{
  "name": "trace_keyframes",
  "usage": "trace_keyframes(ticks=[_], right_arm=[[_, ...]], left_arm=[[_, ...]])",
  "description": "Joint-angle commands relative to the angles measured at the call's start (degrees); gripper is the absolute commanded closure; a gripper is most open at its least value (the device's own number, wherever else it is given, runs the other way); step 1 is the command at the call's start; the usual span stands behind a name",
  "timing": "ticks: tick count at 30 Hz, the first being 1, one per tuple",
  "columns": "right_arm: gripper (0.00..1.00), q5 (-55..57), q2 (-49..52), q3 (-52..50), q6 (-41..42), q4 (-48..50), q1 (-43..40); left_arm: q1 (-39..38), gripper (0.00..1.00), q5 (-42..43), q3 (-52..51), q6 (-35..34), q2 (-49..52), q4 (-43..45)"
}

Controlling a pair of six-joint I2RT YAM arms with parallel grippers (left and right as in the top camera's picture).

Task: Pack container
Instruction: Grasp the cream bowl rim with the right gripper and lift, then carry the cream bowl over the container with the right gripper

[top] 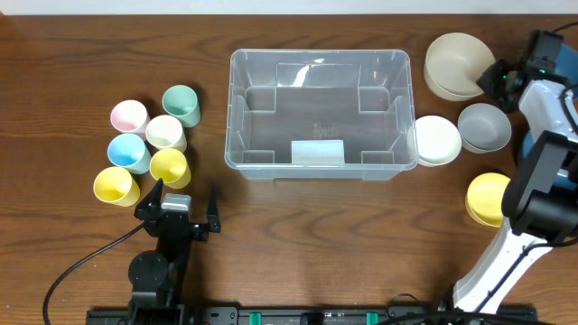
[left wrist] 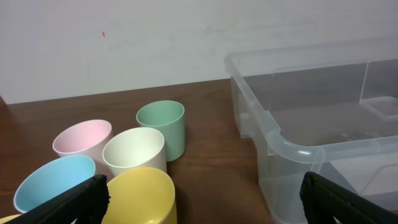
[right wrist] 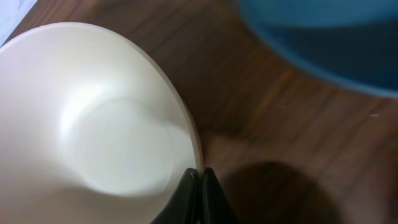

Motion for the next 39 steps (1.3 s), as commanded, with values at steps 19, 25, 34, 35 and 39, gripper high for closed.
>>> trace_keyframes(ticks=[19, 25, 34, 35, 39], right_arm=[[0.99, -14.58, -27.98, 3.19, -2.67, -6.12, 2.19], [0.99, -15.37, -30.38, 3.17, -7.02, -12.0, 10.95], [0.99, -2.82, -27.85, 3.1, -8.9, -17.22, 25.88], [0.99, -0.92, -27.63, 3.1, -8.87, -17.99, 27.06], [0.99, 8.09, -26.14, 3.08, -8.83, -20.85, 31.54]], left_arm=[[0.28, 0.02, 1.05, -0.87, 0.15, -0.35, -2.05], [0.28, 0.02, 1.05, -0.87, 0.15, -0.35, -2.05], [0.28, 0.02, 1.05, -0.87, 0.15, -0.35, -2.05], [0.28, 0.02, 1.05, -0.87, 0.13, -0.35, -2.05], [0.28, 0.02, 1.05, -0.87, 0.13, -0.35, -2.05]])
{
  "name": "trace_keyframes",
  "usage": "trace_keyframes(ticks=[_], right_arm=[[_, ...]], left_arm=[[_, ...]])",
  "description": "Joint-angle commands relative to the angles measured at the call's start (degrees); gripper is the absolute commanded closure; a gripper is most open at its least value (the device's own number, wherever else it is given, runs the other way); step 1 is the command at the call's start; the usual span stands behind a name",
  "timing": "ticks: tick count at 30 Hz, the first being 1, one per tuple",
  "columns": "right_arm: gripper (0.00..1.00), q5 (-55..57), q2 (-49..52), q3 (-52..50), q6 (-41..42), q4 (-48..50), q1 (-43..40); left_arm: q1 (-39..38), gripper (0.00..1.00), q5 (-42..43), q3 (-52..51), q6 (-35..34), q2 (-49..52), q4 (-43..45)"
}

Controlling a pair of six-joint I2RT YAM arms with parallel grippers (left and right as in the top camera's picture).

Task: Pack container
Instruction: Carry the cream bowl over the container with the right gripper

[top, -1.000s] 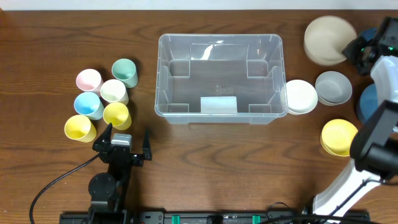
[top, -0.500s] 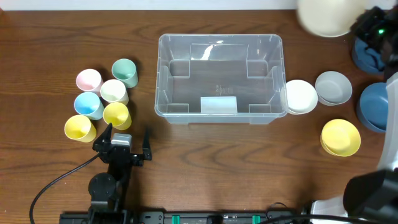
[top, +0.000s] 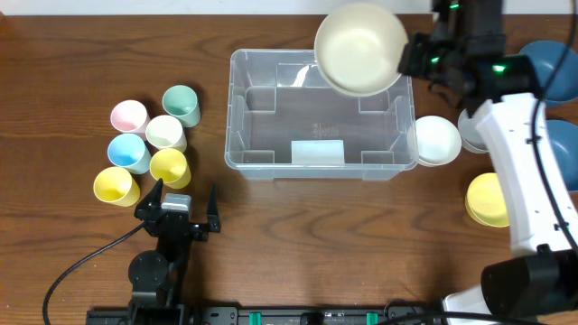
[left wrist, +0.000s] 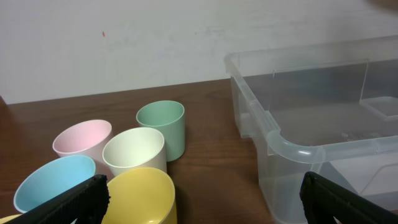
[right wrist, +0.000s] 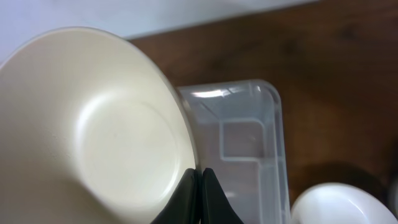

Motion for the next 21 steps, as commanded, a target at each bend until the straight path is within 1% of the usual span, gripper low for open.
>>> trace_keyframes(ticks=[1, 4, 8, 21], right_arm=[[0.99, 10.78, 1.68, 0.72, -0.87, -0.68, 3.08], [0.99, 15.37, 3.56, 0.72, -0.42, -0.5, 4.94], [0.99, 18.27, 6.21, 0.72, -0.42, -0.42, 5.79], [0.99, 19.28, 14.8, 0.72, -0.46, 1.25, 5.7]], left_arm=[[0.28, 0.02, 1.05, -0.87, 0.15, -0.35, -2.05], [0.28, 0.02, 1.05, -0.87, 0.15, -0.35, -2.05], [0.28, 0.02, 1.05, -0.87, 0.15, -0.35, -2.05], [0.28, 0.02, 1.05, -0.87, 0.15, -0.35, -2.05]])
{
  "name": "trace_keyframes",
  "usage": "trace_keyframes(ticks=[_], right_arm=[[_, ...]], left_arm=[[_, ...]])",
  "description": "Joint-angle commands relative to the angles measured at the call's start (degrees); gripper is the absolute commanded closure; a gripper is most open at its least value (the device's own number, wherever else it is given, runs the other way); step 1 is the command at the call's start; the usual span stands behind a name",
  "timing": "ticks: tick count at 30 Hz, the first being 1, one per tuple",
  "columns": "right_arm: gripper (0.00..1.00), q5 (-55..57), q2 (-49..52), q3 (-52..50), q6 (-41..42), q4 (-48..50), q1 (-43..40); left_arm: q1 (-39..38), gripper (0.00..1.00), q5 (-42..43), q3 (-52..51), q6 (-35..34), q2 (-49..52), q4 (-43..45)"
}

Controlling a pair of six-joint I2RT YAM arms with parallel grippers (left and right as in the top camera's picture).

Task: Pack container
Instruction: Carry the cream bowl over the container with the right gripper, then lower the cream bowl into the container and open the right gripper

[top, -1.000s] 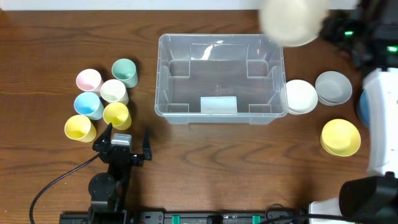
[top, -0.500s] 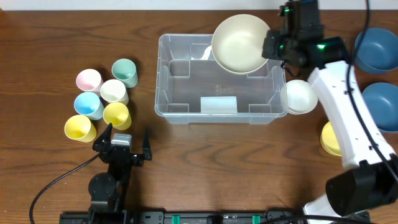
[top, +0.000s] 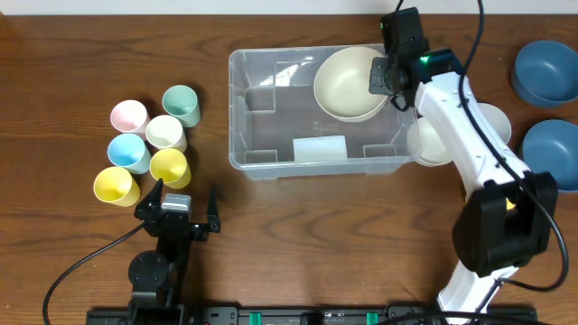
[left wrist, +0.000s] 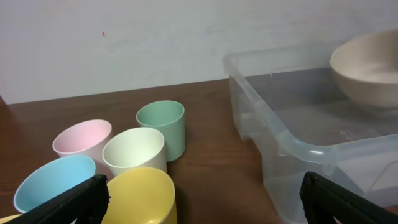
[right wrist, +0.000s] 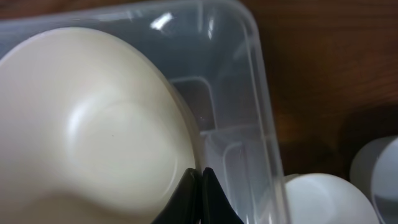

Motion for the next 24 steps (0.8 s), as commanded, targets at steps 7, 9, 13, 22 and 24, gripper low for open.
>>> trace_keyframes(ticks=[7, 9, 13, 22, 24], right_arm=[[0.99, 2.23, 2.19, 0.74, -0.66, 1.6, 0.44], [0.99, 2.4, 2.19, 0.74, -0.74, 1.64, 0.44], [0.98, 2.4, 2.19, 0.74, -0.87, 1.68, 0.44], [0.84, 2.38, 2.19, 0.74, -1.53, 1.79, 0.44], [0.81, 2.36, 2.19, 0.74, -1.77, 1.81, 0.44]], left_arm=[[0.28, 0.02, 1.05, -0.87, 0.13, -0.35, -2.08], [0.28, 0.02, 1.05, -0.87, 0.15, -0.35, -2.08], [0.28, 0.02, 1.05, -0.87, 0.15, -0.35, -2.08], [0.28, 0.02, 1.05, -0.87, 0.13, -0.35, -2.08], [0.28, 0.02, 1.05, -0.87, 0.15, -0.35, -2.08]])
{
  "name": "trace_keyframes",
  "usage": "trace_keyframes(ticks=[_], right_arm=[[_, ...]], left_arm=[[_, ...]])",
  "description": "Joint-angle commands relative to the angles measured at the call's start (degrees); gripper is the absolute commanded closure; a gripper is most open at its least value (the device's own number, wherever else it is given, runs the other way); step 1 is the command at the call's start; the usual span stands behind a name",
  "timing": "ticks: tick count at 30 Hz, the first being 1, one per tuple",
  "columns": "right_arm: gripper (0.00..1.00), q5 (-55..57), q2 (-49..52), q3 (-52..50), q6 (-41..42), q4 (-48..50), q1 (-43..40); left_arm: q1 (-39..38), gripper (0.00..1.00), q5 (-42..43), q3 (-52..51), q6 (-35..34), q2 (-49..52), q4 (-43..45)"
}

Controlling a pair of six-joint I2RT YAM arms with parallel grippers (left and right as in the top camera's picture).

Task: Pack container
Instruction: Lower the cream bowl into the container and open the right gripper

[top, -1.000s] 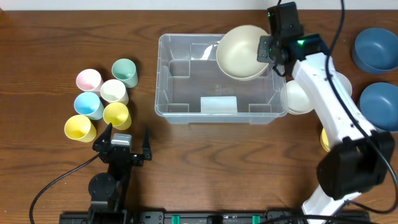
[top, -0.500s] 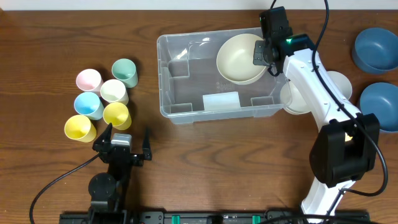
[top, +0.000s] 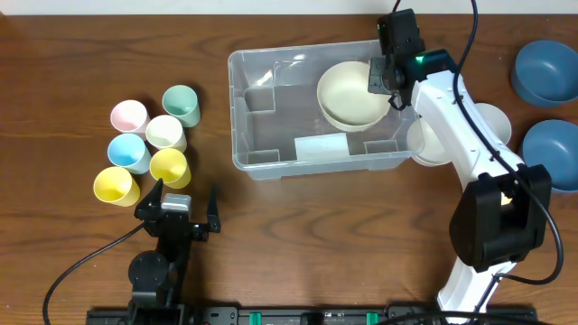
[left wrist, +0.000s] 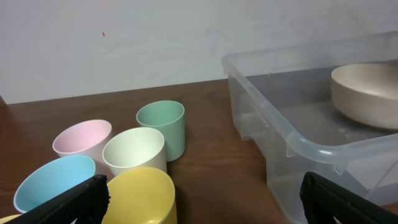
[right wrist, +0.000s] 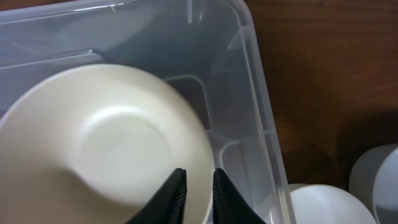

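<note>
The clear plastic container (top: 237,108) stands mid-table. A cream bowl (top: 350,95) rests upright inside it at the right end, also seen in the right wrist view as the bowl (right wrist: 106,143). My right gripper (top: 384,77) hangs over the bowl's right rim; its fingers (right wrist: 176,190) stand a little apart, one on each side of the rim, open. My left gripper (top: 181,206) rests near the front edge, open wide and holding nothing, just below the group of coloured cups (top: 149,144).
A white bowl (top: 435,144) lies right of the container, partly under my right arm. Two blue bowls (top: 545,72) sit at the far right. Pink, mint, cream, blue and yellow cups (left wrist: 143,149) crowd the left side.
My right gripper's fingers have parted and let go of the cream bowl, which now sits lower, on the container's floor. The container's left end has shifted slightly right. The left arm is unchanged.
My right gripper was shut on the cream bowl's rim at the far right of the table. Then it held the bowl above the container's back right corner, then inside the container. Now the bowl rests there and the fingers are open. The left arm stayed still.
</note>
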Motion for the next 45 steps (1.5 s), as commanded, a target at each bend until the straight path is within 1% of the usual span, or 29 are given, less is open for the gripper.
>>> trace_keyframes(ticks=[1, 3, 6, 10, 14, 16, 22, 23, 24, 26, 29, 34, 42, 45], right_arm=[[0.79, 1.05, 0.61, 0.74, -1.2, 0.13, 0.44], [0.76, 1.05, 0.61, 0.74, -1.44, 0.11, 0.44], [0.75, 0.79, 0.61, 0.74, -1.79, 0.09, 0.44], [0.69, -5.38, 0.59, 0.76, -6.12, 0.07, 1.2], [0.68, -8.98, 0.59, 0.76, -8.55, -1.68, 3.28], [0.68, -9.14, 0.59, 0.74, -8.46, -3.72, 4.7], [0.68, -9.38, 0.59, 0.74, -2.64, -10.95, 7.63], [0.69, -9.6, 0.59, 0.74, -1.73, -12.28, 7.91], [0.74, -9.77, 0.59, 0.74, -0.22, -14.1, 8.17], [0.77, -9.81, 0.59, 0.74, 1.7, -16.87, 8.46], [0.83, -10.88, 0.59, 0.74, 2.67, -20.57, 8.59], [0.86, -11.45, 0.59, 0.74, 3.26, -23.32, 8.59], [0.95, -12.79, 0.59, 0.74, 8.02, -26.93, 8.59], [0.96, -13.66, 0.59, 0.74, 8.68, -27.89, 8.59]], left_arm=[[0.28, 0.02, 1.05, -0.87, 0.15, -0.35, -2.05], [0.28, 0.02, 1.05, -0.87, 0.15, -0.35, -2.05], [0.28, 0.02, 1.05, -0.87, 0.15, -0.35, -2.05], [0.28, 0.02, 1.05, -0.87, 0.15, -0.35, -2.05], [0.28, 0.02, 1.05, -0.87, 0.15, -0.35, -2.05], [0.28, 0.02, 1.05, -0.87, 0.15, -0.35, -2.05], [0.28, 0.02, 1.05, -0.87, 0.15, -0.35, -2.05], [0.28, 0.02, 1.05, -0.87, 0.15, -0.35, -2.05], [0.28, 0.02, 1.05, -0.87, 0.15, -0.35, -2.05], [0.28, 0.02, 1.05, -0.87, 0.15, -0.35, -2.05], [0.28, 0.02, 1.05, -0.87, 0.15, -0.35, -2.05], [0.28, 0.02, 1.05, -0.87, 0.15, -0.35, -2.05], [0.28, 0.02, 1.05, -0.87, 0.15, -0.35, -2.05], [0.28, 0.02, 1.05, -0.87, 0.15, -0.35, -2.05]])
